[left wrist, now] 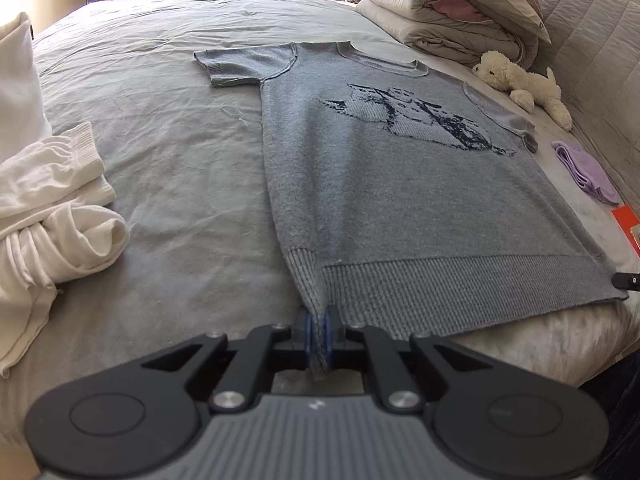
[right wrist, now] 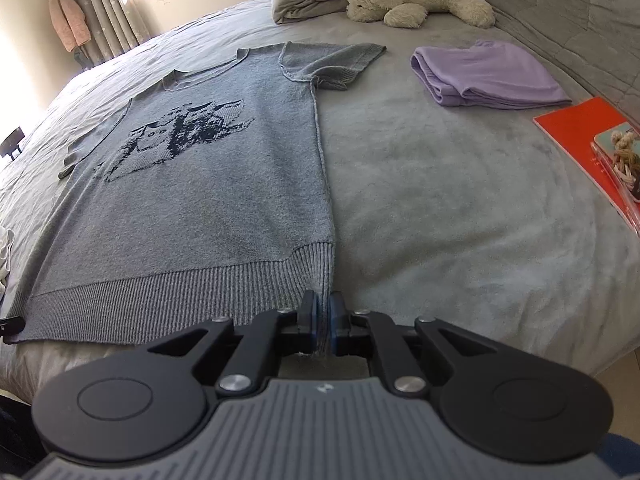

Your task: Fold clothes

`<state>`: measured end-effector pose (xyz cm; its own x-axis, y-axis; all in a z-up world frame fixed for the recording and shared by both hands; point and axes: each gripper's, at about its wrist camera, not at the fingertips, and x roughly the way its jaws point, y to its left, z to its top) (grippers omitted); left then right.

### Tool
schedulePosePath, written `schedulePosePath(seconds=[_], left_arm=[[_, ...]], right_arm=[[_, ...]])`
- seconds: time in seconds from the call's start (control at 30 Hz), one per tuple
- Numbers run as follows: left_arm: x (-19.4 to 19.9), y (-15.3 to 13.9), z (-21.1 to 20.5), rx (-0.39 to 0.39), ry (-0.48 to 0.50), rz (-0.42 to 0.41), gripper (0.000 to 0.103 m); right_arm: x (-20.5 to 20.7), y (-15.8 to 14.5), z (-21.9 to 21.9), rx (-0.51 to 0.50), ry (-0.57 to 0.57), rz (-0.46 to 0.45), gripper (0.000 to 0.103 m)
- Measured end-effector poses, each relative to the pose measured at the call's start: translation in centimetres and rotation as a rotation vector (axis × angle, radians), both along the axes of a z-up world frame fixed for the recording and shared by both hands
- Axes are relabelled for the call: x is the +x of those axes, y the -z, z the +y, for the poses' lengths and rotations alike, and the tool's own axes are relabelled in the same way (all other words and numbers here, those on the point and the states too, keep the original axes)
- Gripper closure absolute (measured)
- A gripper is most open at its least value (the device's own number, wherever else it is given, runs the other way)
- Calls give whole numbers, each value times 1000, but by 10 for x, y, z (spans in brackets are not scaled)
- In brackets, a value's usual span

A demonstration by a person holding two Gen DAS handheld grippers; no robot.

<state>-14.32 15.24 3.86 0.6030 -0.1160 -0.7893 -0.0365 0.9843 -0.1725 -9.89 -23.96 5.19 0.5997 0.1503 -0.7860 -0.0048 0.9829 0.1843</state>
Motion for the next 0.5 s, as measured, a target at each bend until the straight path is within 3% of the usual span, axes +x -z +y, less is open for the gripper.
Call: schedulePosePath(seconds=[0.03,0.1,0.17,0.23,0.4,0.5], left_arm=[[0,0,3,-10,-8,5,90],[0,-2,9,-40,-33,12,50],[0,-7,21,-71,-84,-8,37],[3,-13,29,-63,-139,-27,36],[31,-42,38,-28,-179,-86,34],[61,-64,32,8,-160,-145,27]], right_arm=[[2,0,-2,9,3,9,85],[5,-2,-6,36,12,7,83],[8,-4,-10,62,21,6,67],[12,-7,-13,80,24,0,55],[54,-23,-11,-14,-26,-56,55],[91,-31,-17,41,-29,-51,55]])
